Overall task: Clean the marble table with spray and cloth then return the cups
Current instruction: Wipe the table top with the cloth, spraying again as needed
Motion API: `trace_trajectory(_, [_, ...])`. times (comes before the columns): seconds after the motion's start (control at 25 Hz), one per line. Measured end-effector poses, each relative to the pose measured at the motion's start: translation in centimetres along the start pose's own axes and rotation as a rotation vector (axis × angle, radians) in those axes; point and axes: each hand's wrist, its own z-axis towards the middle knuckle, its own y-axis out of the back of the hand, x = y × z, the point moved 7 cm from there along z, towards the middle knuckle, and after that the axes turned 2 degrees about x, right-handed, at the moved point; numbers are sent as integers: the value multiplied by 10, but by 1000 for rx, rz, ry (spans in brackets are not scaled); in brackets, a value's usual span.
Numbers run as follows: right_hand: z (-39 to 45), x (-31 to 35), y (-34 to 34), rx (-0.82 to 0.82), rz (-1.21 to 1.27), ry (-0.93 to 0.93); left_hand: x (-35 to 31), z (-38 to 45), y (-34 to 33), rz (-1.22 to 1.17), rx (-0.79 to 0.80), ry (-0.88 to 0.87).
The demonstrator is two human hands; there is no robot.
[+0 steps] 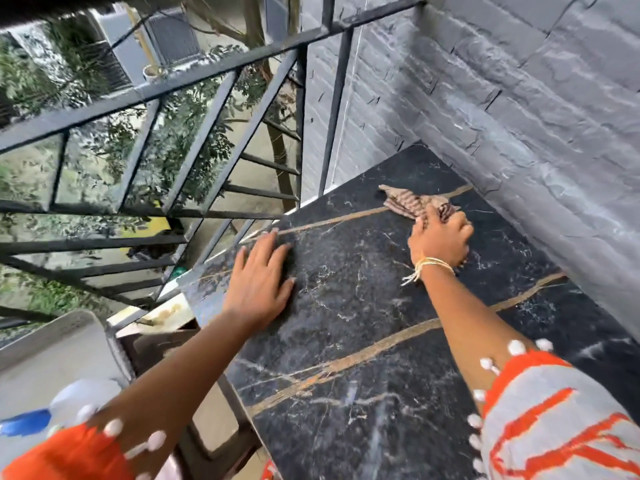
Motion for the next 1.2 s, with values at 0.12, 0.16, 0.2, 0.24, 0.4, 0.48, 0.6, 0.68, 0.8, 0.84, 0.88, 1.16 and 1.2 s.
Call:
trace_trajectory(0.12, [14, -2, -7, -10, -17, -75, -41, 55, -14, -48, 171, -70])
trace_trajectory(0.16, [15, 2, -8, -10, -33, -93, -52, 70, -21, -80, 247, -34])
trace_trajectory(0.2, [15, 8, -8, -4, -44, -90, -60, 81, -26, -100, 322, 16])
trace_trajectory(0.24, [15, 16, -7, -4, -54, -52, -66, 89, -34, -94, 392, 61])
trace_trajectory(0.4, [-13, 82, -10, -61, 9, 593, -75, 97, -54, 32, 548, 110])
trace_trajectory(0.48, [-19, 100, -16, -43, 44, 858, -76, 96, -58, 58, 609, 124])
trace_trajectory(0.6, [38, 96, -19, 17, 7, 801, -79, 103, -56, 135, 693, 153])
trace_trajectory(0.68, [92, 70, -20, 60, -29, 539, -80, 102, -58, 145, 730, 184])
trace_trajectory(0.8, [143, 2, -16, 37, 20, 119, -78, 102, -60, 152, 736, 184])
trace_trajectory(0.84, [146, -21, -13, 27, 15, 37, -78, 103, -58, 157, 738, 183])
trace_trajectory(0.88, [143, -45, -12, 20, -2, -31, -78, 103, -57, 162, 743, 186])
trace_trajectory(1.16, [95, -106, -3, -98, -41, -297, -80, 105, -58, 172, 740, 176])
trace_trajectory(1.2, [87, -94, -4, -95, -31, -288, -80, 105, -59, 172, 739, 173])
